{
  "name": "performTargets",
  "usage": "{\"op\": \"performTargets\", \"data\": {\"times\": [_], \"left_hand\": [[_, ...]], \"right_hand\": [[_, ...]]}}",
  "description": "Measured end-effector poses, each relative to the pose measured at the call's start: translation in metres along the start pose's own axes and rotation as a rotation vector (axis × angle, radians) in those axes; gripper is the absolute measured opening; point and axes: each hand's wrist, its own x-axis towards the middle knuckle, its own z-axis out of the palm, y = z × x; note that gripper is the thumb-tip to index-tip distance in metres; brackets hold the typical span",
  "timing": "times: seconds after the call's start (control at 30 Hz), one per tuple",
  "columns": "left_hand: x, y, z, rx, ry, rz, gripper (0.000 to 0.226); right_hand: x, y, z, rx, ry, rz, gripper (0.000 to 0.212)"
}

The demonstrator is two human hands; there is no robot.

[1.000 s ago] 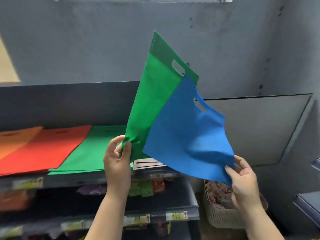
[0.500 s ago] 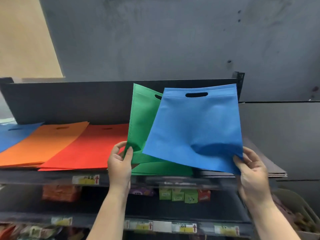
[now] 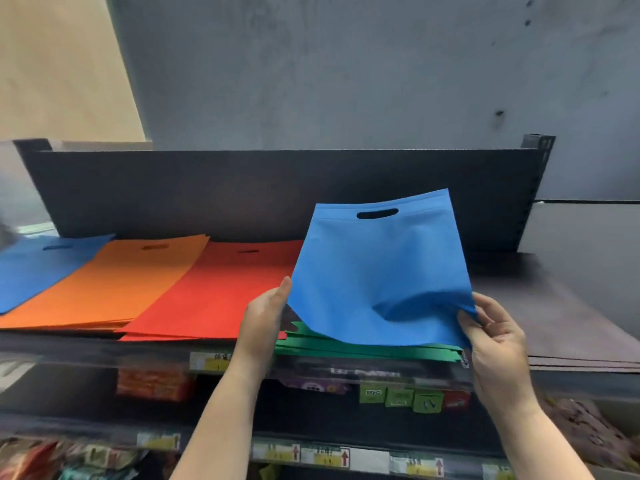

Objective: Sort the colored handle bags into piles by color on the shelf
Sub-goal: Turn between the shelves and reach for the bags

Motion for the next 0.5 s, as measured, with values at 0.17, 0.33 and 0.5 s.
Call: {"op": "performTargets", "data": {"times": [0.17,0.33,0.5], "left_hand": [[-0.023,0.004,-0.026,-0.1,0.091,-0.033,0.025],[-0.047,0.01,-0.076,0.066,0.365,-0.032,0.03],[-0.072,0.017,-0.136,0.226,0.642,0.043,0.037]], "right_hand": [[0.003,0.008,0.033,-0.057,-0.141,-0.024,0.051],[-0.004,0.022,0.09,-0.054,-0.275,-0.009,0.055],[-0.019,0.037,0.152,-0.012,-0.398,0.037,0.039]]}}
